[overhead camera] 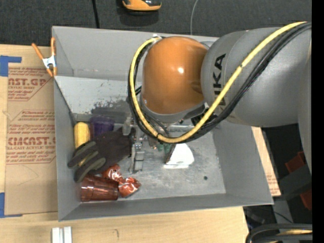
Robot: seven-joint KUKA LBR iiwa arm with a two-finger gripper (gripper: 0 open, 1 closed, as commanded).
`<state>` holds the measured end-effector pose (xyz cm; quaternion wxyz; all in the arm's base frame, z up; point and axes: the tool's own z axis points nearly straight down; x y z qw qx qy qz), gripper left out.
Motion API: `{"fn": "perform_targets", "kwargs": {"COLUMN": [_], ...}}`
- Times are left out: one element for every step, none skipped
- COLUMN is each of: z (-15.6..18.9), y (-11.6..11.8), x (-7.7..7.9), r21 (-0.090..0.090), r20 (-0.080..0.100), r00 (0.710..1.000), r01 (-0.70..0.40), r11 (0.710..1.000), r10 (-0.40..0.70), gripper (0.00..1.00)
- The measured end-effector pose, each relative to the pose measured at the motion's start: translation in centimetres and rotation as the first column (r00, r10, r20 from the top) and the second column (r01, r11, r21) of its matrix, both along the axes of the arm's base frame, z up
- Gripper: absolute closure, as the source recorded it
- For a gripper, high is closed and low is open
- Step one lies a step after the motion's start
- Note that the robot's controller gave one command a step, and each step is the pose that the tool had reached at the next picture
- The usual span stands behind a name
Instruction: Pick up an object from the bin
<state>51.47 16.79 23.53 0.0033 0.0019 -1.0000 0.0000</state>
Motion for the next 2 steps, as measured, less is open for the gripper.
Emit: {"fn": "perform_targets", "kwargs": {"z": [0.5, -7.1], "y": [-0.1, -1.1], "x": [0.2, 2.9], "r21": [0.002, 0.001], "r20": [0.008, 0.013], "r00": [1.0, 0.997], "r01": [0.002, -0.081], "r11": [1.0, 0.997], "r10": [-0.002, 0.081], "gripper": [0.0, 0.0]}}
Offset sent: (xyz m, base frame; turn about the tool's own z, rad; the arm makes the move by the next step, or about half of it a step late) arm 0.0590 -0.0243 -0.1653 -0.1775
